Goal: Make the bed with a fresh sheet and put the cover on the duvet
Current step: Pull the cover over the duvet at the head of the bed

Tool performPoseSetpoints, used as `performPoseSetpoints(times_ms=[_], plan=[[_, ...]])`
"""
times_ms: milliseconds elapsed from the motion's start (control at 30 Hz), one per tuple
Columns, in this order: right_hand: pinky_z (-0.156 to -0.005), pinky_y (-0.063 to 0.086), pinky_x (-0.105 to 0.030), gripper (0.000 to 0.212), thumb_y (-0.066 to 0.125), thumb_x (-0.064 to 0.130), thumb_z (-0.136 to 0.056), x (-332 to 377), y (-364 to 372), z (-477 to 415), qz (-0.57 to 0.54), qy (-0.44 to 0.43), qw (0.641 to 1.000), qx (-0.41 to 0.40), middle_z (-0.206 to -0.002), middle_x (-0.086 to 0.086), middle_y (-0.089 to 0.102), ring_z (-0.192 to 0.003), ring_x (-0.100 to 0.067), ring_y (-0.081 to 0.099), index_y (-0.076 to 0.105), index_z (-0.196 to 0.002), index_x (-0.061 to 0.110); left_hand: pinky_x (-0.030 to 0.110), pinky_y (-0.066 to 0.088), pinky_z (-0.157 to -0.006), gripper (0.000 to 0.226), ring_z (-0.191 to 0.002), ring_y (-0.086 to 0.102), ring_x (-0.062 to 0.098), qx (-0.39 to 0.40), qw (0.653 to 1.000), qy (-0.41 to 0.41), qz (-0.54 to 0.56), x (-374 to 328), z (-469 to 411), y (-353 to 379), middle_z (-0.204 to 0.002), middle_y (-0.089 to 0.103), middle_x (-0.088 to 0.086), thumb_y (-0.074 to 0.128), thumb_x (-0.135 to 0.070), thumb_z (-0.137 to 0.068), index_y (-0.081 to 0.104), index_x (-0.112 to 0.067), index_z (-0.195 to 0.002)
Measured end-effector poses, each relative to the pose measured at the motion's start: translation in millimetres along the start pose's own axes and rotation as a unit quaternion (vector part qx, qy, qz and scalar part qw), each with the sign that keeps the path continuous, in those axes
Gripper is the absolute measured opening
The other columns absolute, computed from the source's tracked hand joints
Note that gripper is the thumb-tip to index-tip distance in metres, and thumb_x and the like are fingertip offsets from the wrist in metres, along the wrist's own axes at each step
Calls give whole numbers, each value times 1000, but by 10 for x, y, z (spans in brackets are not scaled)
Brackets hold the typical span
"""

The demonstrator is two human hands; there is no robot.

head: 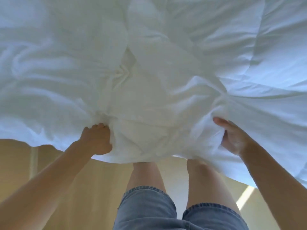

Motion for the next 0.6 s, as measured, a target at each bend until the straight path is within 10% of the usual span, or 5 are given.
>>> performPoseSetpoints(times_ms=[100,267,433,567,600], plan=[[-76,56,-39,50,64,54,-71,434,2,-127,-153,10,983,99,-105,-8,72,-98,-25,68,75,-102,17,27,45,-75,42,-98,60,23,-101,961,-44,253,-323,10,-874,-110,65,3,50,-47,-70,65,-19,-97],[-82,54,-34,38,63,44,-78,1209,759,-322,-67,-9,980,188,-106,-6,71,-100,-22,68,73,-105,18,28,50,-60,62,-79,65,17,-113,732,-16,672,-943,-122,-2301,-91,68,0,56,-75,-70,64,-17,-90],[-77,53,-25,45,69,49,-69,1270,1057,-275,269,-75,917,285,-102,15,71,-94,-5,68,57,-111,40,19,33,-46,12,-55,47,13,-98,778,0,620,-984,-167,-2926,-69,51,1,56,-20,-85,53,-12,-76],[-93,50,-36,78,59,66,-68,1684,746,-475,-145,-38,959,241,-126,-5,63,-115,-23,61,56,-130,19,14,33,-41,22,-39,43,8,-212,518,160,813,-1041,37,-3479,-50,44,-2,43,-3,-84,42,-13,-64],[-97,47,-38,83,58,69,-67,1865,695,-574,-226,-46,950,208,-128,-6,61,-115,-25,60,57,-130,16,14,35,-41,20,-41,46,8,-211,506,201,812,-1089,95,-3586,-50,46,-4,43,-4,-83,43,-14,-66]])
Point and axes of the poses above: each hand's wrist, its own z-axis away from the middle knuckle, its own y-axis out of the palm, x = y × z, the point moved 1 cm from there along -z, towards the middle knuckle
